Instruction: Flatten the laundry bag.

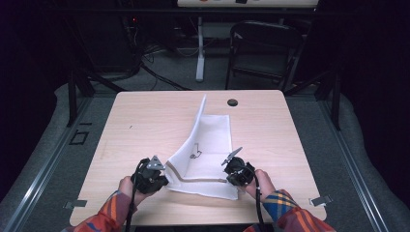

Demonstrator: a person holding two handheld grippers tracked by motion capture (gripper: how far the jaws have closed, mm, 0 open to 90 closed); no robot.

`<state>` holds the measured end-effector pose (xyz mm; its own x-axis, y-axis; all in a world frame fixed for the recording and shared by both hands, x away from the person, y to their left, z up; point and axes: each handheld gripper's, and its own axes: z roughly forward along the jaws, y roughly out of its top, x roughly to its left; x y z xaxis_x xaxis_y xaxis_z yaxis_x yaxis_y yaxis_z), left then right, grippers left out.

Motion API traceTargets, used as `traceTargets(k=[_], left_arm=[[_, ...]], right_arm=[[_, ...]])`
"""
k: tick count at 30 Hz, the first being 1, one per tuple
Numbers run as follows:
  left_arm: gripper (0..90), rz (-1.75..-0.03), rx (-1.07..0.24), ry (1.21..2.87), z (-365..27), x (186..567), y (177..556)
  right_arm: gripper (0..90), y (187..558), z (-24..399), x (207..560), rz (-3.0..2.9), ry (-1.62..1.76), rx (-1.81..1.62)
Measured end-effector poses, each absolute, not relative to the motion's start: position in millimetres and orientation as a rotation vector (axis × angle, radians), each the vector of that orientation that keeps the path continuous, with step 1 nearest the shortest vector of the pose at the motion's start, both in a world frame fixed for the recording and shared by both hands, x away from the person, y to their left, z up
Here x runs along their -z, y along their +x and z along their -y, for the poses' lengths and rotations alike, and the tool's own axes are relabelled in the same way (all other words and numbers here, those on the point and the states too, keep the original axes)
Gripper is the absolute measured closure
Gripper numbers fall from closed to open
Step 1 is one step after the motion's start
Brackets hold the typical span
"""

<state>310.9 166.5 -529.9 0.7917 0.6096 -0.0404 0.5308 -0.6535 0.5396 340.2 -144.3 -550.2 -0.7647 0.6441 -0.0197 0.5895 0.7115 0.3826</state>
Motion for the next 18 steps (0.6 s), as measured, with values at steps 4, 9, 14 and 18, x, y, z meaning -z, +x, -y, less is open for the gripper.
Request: traceTargets(k=[4,9,14,18], left_arm=[[84.7,-0.84,-0.17,2.467,-165.1,532.6,311.0],[84.3,-0.837,-0.134,2.499,-163.4,535.9,311.3],[83.5,-0.838,-0.112,2.511,-162.8,537.1,311.2],[81.4,-0.84,-0.101,2.514,-163.6,537.7,310.2]], right_arm=[[90.0,339.9,146.2,551.0,-2.76,1.005,-0.557],[90.0,340.0,148.0,551.0,-2.767,0.992,-0.565],[90.0,341.1,150.5,551.4,-2.777,0.979,-0.582],[90.0,342.1,152.5,550.9,-2.784,0.979,-0.58]])
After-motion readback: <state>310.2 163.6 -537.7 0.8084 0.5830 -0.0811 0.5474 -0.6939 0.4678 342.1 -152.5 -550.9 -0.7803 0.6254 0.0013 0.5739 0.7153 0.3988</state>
